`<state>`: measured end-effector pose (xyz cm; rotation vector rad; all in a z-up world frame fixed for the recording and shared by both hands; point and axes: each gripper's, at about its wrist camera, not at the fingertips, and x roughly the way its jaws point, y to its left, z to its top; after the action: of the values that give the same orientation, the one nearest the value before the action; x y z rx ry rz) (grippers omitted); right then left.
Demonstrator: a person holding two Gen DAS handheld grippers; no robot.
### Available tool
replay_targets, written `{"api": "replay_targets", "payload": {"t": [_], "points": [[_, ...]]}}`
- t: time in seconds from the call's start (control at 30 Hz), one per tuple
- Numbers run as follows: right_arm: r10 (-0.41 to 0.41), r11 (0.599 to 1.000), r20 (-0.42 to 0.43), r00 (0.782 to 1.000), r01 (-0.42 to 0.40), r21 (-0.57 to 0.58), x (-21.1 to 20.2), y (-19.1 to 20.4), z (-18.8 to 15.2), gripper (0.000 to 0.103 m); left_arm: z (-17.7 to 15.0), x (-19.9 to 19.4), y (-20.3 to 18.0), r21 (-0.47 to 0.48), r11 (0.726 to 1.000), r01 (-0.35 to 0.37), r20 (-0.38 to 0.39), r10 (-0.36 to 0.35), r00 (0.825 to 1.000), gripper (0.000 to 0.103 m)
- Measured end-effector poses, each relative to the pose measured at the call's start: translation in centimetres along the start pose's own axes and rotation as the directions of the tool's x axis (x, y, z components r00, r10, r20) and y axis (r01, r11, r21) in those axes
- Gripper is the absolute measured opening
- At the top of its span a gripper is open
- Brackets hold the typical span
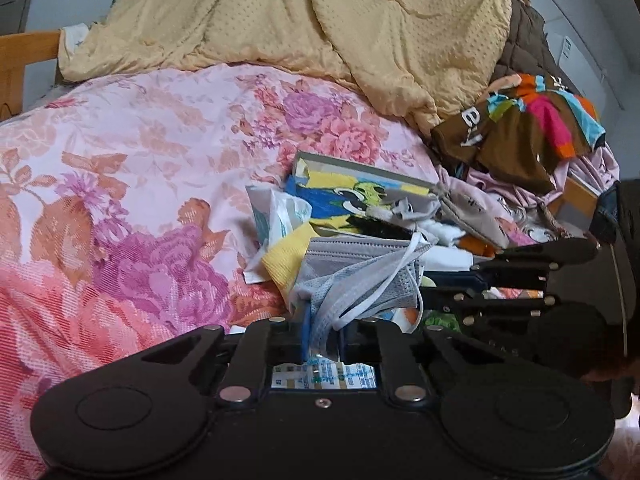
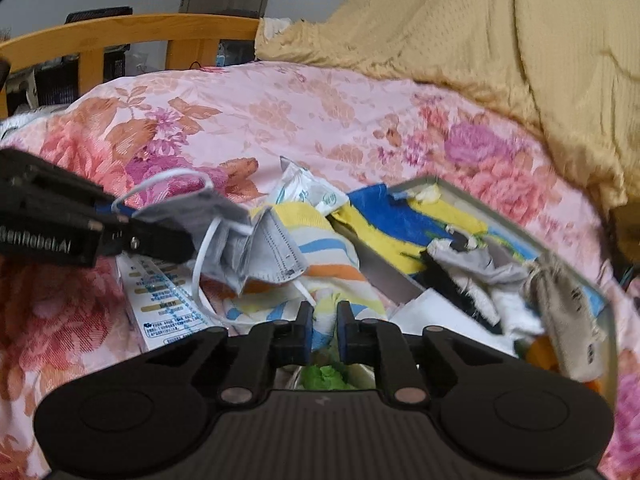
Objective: Organize soft objects
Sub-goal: 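Close left gripper on grey mask while right gripper grasps striped cloth, then lift grey mask and striped cloth and carry them over the framed painting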
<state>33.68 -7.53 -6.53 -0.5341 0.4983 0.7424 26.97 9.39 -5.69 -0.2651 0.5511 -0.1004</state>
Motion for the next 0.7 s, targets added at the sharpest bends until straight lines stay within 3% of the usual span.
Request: {"api": "replay_targets", "payload": {"t": [0.13, 0.4, 0.6, 0.7], "points": [[-0.001, 1.0, 0.009, 1.0, 0.001, -0.01, -0.8, 0.1, 0.0, 0.013, 0.5, -0.9, -0.1, -0.018, 1.0, -0.024, 0.01, 0.024, 1.0, 0.012], [-0.015, 0.998, 0.112, 0.994, 0.021, -0.058, -4.0, 0.8, 0.9, 0.013, 2.0, -3.1, -2.1, 0.02, 0.999, -0.026, 0.037, 0.025, 0.999, 0.012], [0.025, 1.0, 0.117, 0.993, -0.024, -0.012, -5.8, -0.4, 0.8, 0.013, 3.8, -5.0, -2.9, -0.017, 0.998, -0.061, 0.074, 0.062, 0.995, 0.011], [0.007, 1.0, 0.139, 0.99, -0.009, 0.015, -7.2, -1.0, 0.4, 0.013, 4.5, -5.7, -3.3, -0.029, 0.996, -0.08, 0.088, 0.082, 0.993, 0.01]]}}
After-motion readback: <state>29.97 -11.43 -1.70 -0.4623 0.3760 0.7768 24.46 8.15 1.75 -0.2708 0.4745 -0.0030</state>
